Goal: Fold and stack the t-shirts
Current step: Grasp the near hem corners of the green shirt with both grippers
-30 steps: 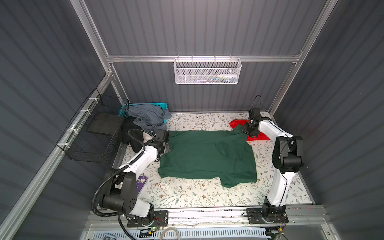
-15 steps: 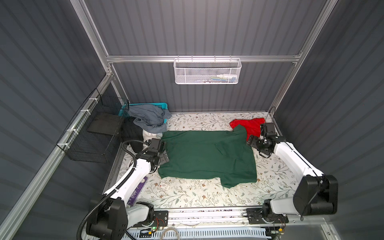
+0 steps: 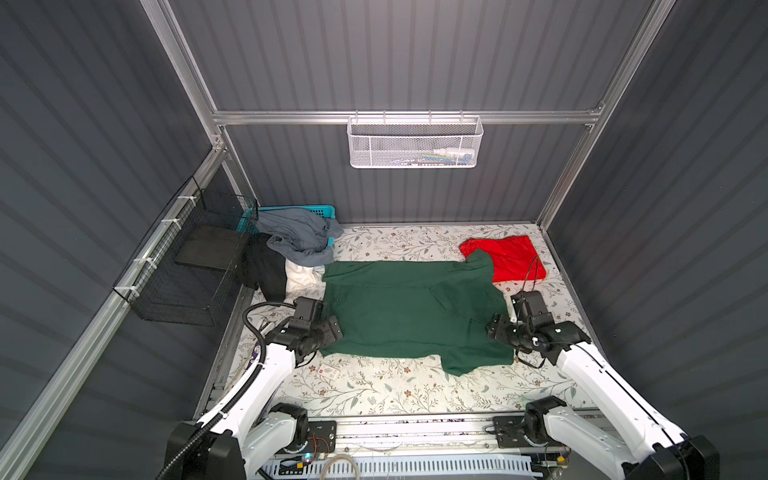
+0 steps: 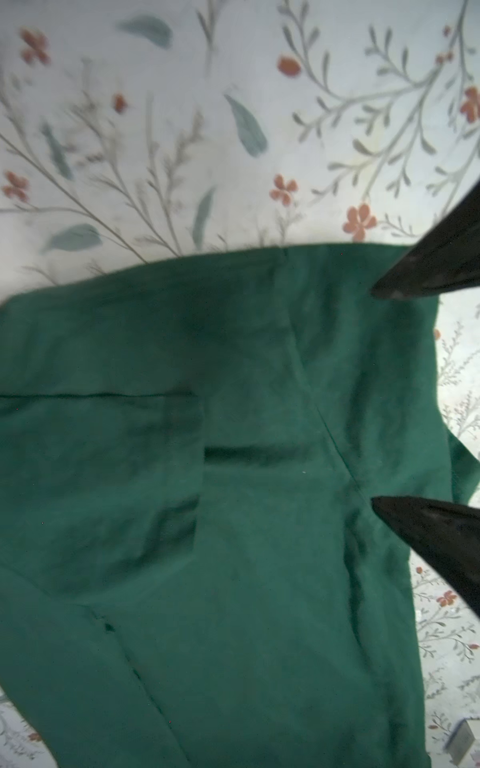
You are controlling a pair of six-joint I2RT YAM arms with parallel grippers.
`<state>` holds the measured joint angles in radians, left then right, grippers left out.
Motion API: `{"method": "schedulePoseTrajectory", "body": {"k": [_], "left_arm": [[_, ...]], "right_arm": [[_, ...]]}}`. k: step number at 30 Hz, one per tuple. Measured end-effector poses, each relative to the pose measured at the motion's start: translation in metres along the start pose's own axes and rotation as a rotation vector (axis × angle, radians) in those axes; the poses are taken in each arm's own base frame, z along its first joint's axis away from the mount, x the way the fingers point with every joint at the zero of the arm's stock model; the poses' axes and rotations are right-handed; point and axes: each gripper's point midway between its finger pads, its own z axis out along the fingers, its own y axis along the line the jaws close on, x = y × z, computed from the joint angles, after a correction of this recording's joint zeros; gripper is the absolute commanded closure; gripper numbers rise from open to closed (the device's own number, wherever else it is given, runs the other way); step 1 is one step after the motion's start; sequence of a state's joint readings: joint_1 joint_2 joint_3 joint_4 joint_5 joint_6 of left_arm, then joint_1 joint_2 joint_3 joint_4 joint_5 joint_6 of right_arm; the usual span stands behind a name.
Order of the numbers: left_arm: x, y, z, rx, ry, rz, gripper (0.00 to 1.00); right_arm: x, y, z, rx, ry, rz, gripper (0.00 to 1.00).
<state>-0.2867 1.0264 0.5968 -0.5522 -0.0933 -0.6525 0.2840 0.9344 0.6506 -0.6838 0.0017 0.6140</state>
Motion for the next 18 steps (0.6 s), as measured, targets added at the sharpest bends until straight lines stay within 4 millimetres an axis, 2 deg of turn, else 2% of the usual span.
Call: {"method": "schedulePoseTrajectory", "body": {"k": [3, 7, 14, 18], "left_arm": [[0.013, 0.002, 0.007, 0.014, 0.038, -0.018, 0.10], [0.019, 0.004, 0.006, 0.027, 0.041, -0.033, 0.13], [0.021, 0.004, 0.006, 0.035, 0.042, -0.041, 0.17], [0.026, 0.007, 0.011, 0.022, 0.065, -0.044, 0.19]], "right_arm": [[0.029, -0.002, 0.011, -0.002, 0.065, -0.029, 0.43], [0.059, -0.001, 0.021, -0.013, 0.132, -0.069, 0.44], [0.089, 0.013, 0.030, -0.032, 0.209, -0.179, 0.47], [0.100, 0.021, 0.029, -0.051, 0.233, -0.235, 0.48]]}}
